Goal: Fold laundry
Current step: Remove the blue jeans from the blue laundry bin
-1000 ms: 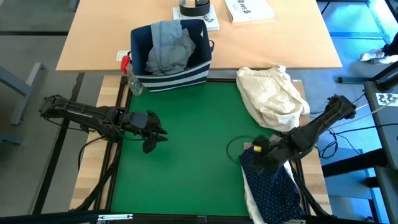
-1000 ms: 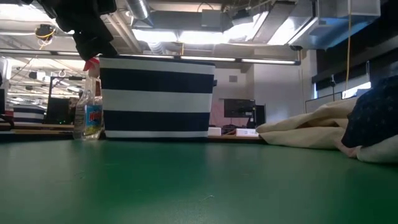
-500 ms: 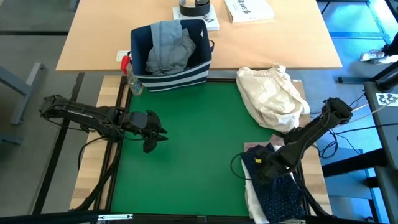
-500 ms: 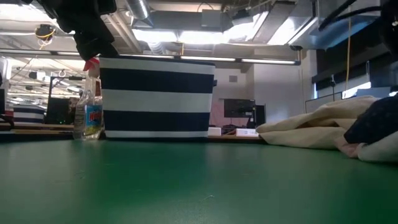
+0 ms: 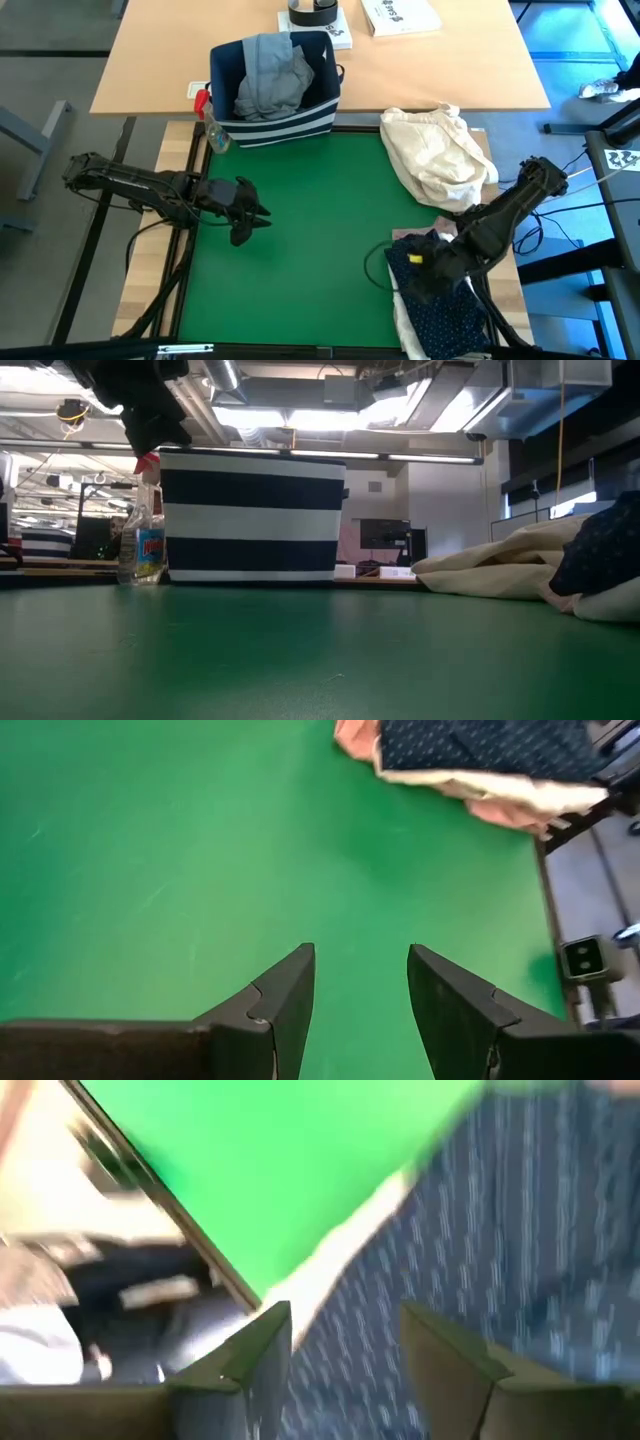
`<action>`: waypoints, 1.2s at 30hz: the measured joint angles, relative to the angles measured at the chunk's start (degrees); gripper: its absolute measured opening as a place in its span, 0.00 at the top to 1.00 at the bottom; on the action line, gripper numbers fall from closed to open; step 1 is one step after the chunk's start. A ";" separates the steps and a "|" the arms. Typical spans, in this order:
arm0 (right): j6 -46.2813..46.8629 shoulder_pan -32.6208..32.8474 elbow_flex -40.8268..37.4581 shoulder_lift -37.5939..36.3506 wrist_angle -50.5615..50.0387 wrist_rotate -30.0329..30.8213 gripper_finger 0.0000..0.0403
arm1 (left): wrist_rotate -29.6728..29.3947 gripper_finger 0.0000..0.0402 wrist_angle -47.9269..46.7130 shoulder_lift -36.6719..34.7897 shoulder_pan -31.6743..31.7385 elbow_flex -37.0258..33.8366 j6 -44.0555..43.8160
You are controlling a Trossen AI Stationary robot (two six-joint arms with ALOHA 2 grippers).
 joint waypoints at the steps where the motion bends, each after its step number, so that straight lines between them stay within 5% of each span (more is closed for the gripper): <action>1: -1.06 -0.60 1.09 0.00 0.03 2.86 0.55 | 0.22 0.61 0.72 0.00 -0.02 0.00 0.04; 7: -14.04 -7.57 2.31 0.00 6.13 21.67 0.55 | 0.00 0.61 3.43 0.00 0.01 2.12 1.16; 14: -36.63 -21.49 2.29 0.00 8.80 23.23 0.55 | -7.23 0.61 2.72 0.00 4.00 11.97 8.22; 21: -62.62 -39.27 2.29 0.02 9.84 18.63 0.55 | -11.80 0.61 0.77 2.58 15.74 22.84 14.54; 28: -82.37 -54.64 2.26 0.02 17.24 6.76 0.55 | -11.86 0.61 0.43 8.11 29.75 32.32 18.95; 36: -91.39 -67.05 2.26 0.02 24.31 -3.40 0.55 | -10.11 0.47 -3.21 18.61 42.87 44.43 16.48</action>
